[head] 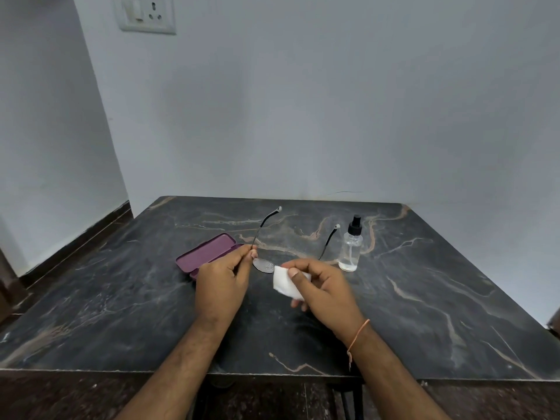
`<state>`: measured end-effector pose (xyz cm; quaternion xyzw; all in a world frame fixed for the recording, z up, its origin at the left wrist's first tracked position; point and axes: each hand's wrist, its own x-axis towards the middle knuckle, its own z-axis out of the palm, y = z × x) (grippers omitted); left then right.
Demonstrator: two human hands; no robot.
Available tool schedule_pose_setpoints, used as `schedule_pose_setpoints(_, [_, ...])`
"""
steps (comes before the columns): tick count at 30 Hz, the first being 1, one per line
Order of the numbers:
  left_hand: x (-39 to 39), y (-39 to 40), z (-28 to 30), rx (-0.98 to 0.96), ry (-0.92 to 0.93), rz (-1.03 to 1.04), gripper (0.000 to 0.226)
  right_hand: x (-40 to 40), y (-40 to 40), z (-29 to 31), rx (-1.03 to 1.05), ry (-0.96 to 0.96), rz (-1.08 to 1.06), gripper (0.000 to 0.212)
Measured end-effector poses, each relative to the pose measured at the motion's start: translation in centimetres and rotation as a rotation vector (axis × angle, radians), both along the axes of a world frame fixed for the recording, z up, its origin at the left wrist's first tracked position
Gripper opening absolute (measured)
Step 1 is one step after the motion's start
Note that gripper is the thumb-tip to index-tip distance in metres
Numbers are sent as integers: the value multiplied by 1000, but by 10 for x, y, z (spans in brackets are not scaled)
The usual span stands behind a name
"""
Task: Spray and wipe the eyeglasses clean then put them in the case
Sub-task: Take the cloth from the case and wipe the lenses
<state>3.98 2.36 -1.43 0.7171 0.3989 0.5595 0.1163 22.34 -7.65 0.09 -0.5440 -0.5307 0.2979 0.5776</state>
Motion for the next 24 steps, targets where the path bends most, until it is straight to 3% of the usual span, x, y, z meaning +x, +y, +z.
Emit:
schedule_pose_setpoints(4, [2,2,2,-18,-49,14,21,-18,-3,5,-198,216,172,18])
schedule_pose_setpoints(8, [2,-1,2,-10,-125,4,21,-32,8,10,-360,490,58,17])
schedule_pose_setpoints(14, [1,-2,3,37,-153,-13,22,-33,19,18,-346,884,107,23])
schedule_pose_setpoints(21, [2,-4,3,57,-142,-77,22,-34,16,10,-224,911,198,42])
schedule_pose_setpoints(24, [3,-4,3,87,-132,-123,23,-32,16,10,-217,911,191,39])
